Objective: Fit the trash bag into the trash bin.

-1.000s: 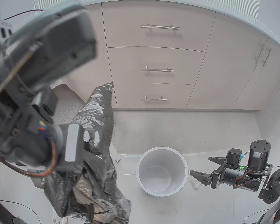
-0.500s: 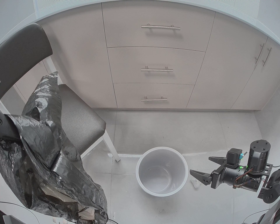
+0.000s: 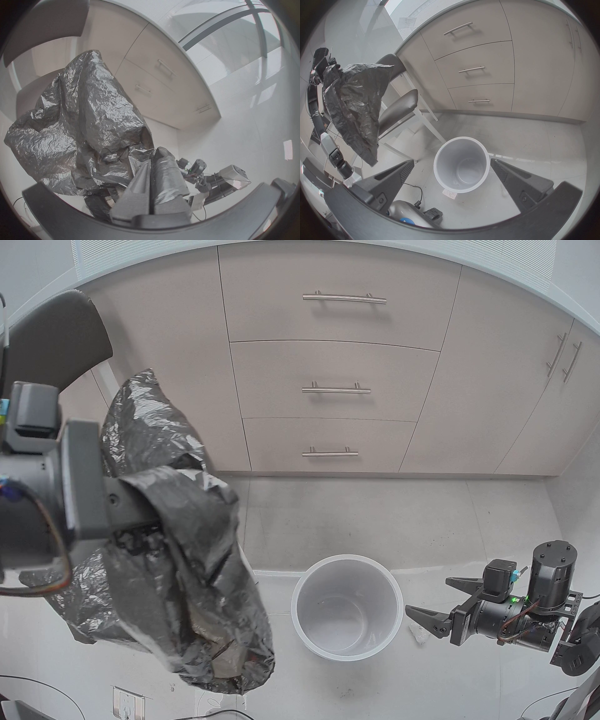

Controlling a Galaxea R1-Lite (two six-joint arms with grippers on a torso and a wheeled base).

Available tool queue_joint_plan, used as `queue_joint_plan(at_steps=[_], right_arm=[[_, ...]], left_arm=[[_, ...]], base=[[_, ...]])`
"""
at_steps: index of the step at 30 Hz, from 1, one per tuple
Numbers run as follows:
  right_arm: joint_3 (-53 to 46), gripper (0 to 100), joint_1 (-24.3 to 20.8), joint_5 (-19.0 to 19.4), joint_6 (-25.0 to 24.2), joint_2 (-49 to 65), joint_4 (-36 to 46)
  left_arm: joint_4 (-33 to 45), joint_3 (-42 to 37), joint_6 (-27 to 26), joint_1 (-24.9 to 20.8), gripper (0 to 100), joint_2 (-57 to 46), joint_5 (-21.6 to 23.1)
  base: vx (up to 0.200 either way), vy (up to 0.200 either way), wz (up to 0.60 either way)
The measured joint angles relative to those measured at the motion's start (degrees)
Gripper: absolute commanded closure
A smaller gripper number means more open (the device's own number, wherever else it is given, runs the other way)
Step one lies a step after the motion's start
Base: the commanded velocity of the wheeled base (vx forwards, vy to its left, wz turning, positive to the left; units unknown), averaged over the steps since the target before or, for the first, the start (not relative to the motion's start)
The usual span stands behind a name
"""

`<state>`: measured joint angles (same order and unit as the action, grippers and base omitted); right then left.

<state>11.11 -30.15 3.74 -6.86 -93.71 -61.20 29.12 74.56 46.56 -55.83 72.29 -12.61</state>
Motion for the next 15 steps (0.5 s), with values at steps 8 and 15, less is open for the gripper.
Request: queue_joint_plan(at_steps=[8,15], right_arm=[[-0.4,0,0.0,0.0,0.0,-1.3,-2.3],[-2.0,0,-0.2,0.0,0.1,-4.2,-9.1]], left_arm=[[-29.6,-12.2,-4.7,2.2,100,5.4,1.1],[-57.3,-19.7,-6.9,4.0,100,13.1,4.2]], base=[[0.000,0.000,0.00],[0.000,0.000,0.00]])
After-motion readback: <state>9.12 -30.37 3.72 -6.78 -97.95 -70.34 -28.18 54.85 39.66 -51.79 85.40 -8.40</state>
